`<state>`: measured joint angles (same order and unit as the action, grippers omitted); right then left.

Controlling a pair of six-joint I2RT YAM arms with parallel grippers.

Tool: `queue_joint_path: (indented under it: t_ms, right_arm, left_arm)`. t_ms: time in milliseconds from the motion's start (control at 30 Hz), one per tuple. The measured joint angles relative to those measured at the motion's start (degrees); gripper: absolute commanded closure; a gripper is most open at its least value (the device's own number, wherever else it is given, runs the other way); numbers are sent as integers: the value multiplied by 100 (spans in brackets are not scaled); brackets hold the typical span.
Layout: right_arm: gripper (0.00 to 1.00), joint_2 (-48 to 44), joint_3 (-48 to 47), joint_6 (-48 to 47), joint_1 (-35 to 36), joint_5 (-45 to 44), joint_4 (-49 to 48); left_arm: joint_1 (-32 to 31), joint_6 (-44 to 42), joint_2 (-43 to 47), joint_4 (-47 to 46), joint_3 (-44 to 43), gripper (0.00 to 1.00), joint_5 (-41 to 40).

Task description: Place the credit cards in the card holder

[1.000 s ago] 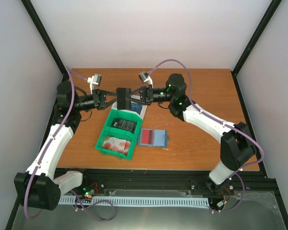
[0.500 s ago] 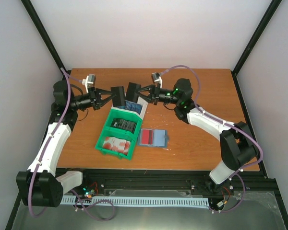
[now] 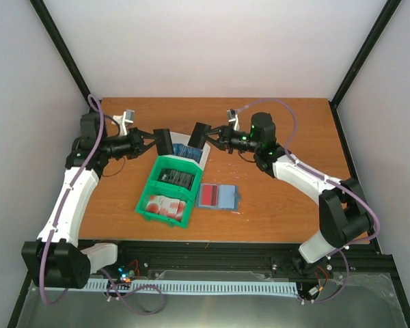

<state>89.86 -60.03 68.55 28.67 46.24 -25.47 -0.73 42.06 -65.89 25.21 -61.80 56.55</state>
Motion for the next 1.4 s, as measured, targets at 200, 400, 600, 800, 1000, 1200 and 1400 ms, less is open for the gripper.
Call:
queue_joint_path:
  t_ms: [200, 400, 600, 800, 1000, 1200, 1400]
  right_arm:
    - [97, -96, -203, -1231, -9, -557, 1976]
    - [97, -177, -352, -2194, -9, -1086, 3515]
    - [97, -199, -315, -2957, -11, -1355, 4774]
    - [97, -369, 37, -3296, -9, -1495, 5578]
    - [97, -693, 195, -3318, -9, -1895, 6002]
    - [97, -1126, 302, -3233, -11, -2557, 6391]
    - [97, -1357, 369, -3254, -11, -2315, 6470]
  left_arm:
    - [-671, -1008, -501, 1377, -101, 99, -1790]
    - [-1283, -1298, -944, 2017, -127, 99, -2970]
    - [-1869, -1314, -1084, 1912, -173, 99, -2848]
    - [-2267, -1311, -1427, 1690, -269, 99, -2579]
    - [-2393, -1132, -1475, 1128, -186, 99, -2229]
    - [-2564, -540, -1322, -94, 570, 99, -2166]
    - [-2721, -208, -1491, -846, 850, 99, -2155]
